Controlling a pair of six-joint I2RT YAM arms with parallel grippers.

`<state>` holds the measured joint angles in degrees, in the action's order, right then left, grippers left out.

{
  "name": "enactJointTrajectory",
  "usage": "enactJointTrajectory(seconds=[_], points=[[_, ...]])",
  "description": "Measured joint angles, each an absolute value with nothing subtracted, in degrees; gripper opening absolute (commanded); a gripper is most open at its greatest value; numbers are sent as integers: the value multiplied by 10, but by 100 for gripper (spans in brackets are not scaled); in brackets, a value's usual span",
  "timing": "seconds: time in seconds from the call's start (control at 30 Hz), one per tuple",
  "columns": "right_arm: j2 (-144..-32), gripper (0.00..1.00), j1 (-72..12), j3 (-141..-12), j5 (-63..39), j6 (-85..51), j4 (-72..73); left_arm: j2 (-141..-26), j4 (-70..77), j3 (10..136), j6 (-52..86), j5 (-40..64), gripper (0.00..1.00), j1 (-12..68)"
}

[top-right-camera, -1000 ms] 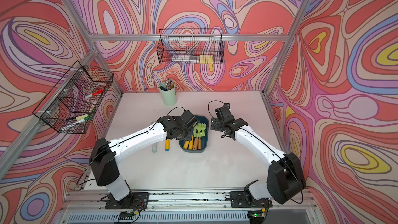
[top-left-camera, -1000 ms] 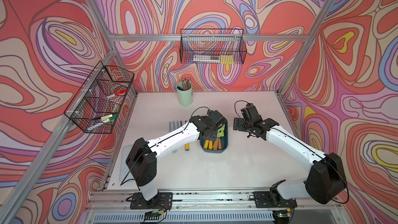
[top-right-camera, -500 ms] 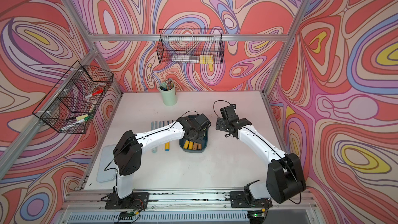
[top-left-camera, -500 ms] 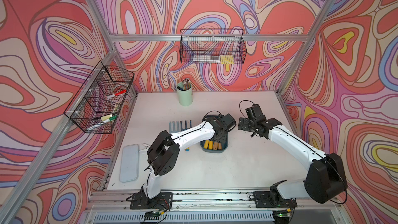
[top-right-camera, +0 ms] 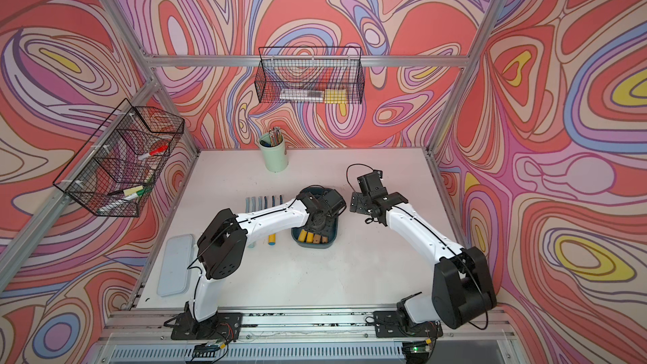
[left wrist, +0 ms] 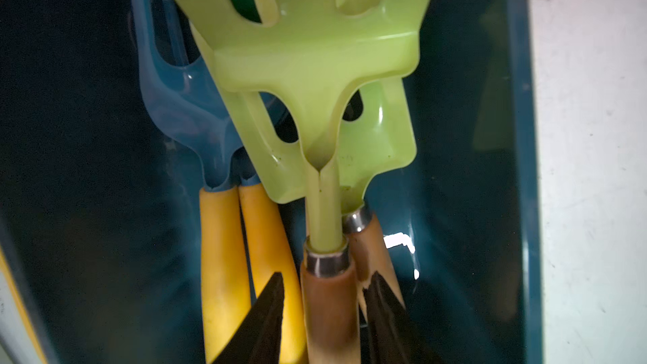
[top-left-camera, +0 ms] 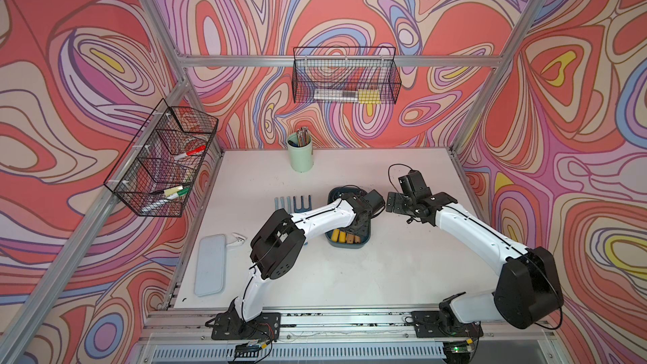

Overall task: Take the hand rake out of the storage box
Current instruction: Pick up the rake from the storage box.

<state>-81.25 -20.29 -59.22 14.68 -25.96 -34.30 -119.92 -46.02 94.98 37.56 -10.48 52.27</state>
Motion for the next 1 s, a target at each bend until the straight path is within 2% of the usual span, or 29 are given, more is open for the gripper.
enactJointTrajectory(seconds=[0.57,1.0], points=[[-813,98,-203,-592,135,-260,-339,-1204,-451,950,380,-85,19,510],[-813,98,-203,-590,135,-260,-339,-1164,-443,934,386,-94,14,509]])
